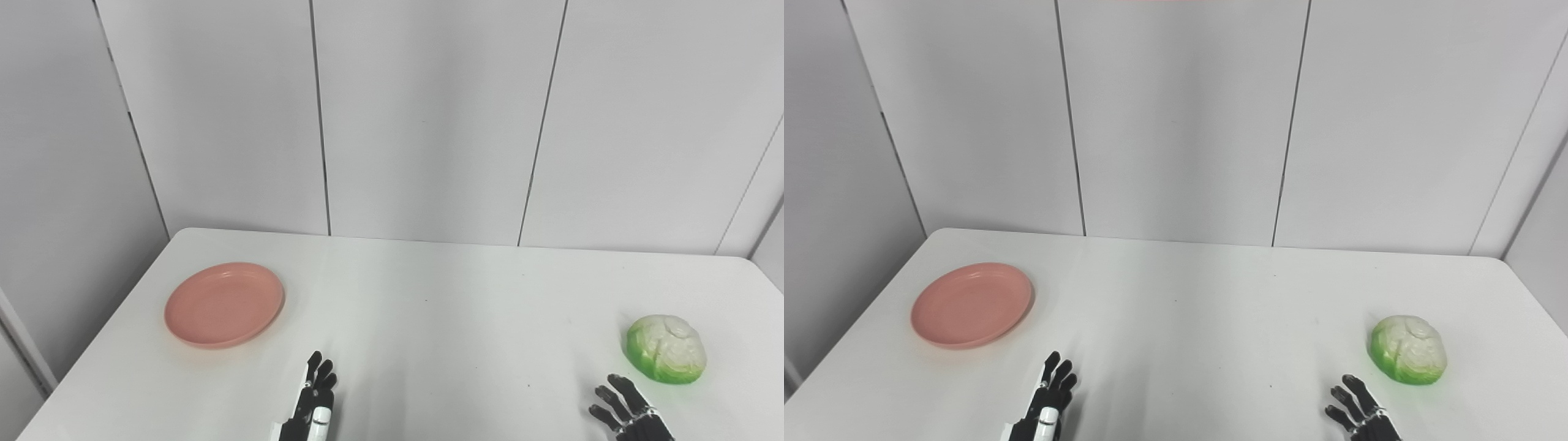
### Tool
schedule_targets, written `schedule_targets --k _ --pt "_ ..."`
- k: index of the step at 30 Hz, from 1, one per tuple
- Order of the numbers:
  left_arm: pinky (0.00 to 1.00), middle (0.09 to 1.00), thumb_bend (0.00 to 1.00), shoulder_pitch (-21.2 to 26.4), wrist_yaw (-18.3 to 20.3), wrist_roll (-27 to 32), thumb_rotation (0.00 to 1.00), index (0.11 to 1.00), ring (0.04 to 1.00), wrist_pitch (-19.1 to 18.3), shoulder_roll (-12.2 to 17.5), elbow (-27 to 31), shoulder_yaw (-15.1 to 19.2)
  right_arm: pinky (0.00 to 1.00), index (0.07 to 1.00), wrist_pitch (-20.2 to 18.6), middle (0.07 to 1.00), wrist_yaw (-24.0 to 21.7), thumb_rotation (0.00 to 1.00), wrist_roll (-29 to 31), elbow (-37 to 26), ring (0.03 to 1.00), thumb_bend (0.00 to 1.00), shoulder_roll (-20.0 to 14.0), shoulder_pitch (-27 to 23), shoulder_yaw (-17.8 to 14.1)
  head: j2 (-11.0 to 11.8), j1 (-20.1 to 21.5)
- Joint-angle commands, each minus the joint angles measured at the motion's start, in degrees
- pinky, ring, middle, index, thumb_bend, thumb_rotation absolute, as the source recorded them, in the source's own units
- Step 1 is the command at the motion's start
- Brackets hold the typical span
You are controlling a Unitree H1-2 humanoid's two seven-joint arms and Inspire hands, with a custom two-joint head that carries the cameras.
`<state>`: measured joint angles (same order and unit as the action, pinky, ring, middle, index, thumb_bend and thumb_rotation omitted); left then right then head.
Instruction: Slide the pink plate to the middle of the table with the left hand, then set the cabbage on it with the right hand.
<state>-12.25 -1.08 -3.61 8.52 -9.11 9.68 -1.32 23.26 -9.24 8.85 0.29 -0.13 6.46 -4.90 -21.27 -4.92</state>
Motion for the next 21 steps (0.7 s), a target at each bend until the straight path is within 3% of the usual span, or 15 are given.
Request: schedule_targets --k 1,5,9,18,21 --pt "1.0 0.966 0.6 -2.0 -0.6 0.3 0.92 0.967 0.951 1.0 1.9 2.7 1.0 0.78 0.799 1.0 0.874 0.3 0.86 -0.4 1.7 0.836 0.77 -0.5 1.6 0.5 -0.1 -0.2" --pt "0.95 0.941 0.72 1.2 -0.5 1.7 0.89 0.936 0.912 -1.0 2.0 7.1 2.6 0.78 0.798 1.0 0.879 0.4 0.86 -0.4 1.9 0.843 0.78 -0.3 1.4 0.6 0.0 -0.3" --pt "0.81 0.884 0.87 8.0 0.7 2.3 0.88 0.898 0.846 -5.0 4.6 12.4 4.6 0.78 0.792 1.7 0.877 0.7 0.86 -0.9 2.4 0.843 0.77 0.1 1.2 0.8 0.0 0.1" --pt "0.81 0.884 0.87 22.9 -1.3 3.3 0.84 0.884 0.852 -9.3 12.3 11.4 11.0 0.77 0.785 1.5 0.869 1.2 0.85 -0.9 1.3 0.834 0.79 0.5 2.0 1.5 -0.4 0.1" --pt "0.77 0.885 0.87 27.0 -0.7 1.3 0.86 0.883 0.839 -7.3 17.0 7.6 12.3 0.77 0.783 1.3 0.867 1.3 0.85 -1.0 0.8 0.833 0.79 0.5 2.2 1.7 -0.7 0.4"
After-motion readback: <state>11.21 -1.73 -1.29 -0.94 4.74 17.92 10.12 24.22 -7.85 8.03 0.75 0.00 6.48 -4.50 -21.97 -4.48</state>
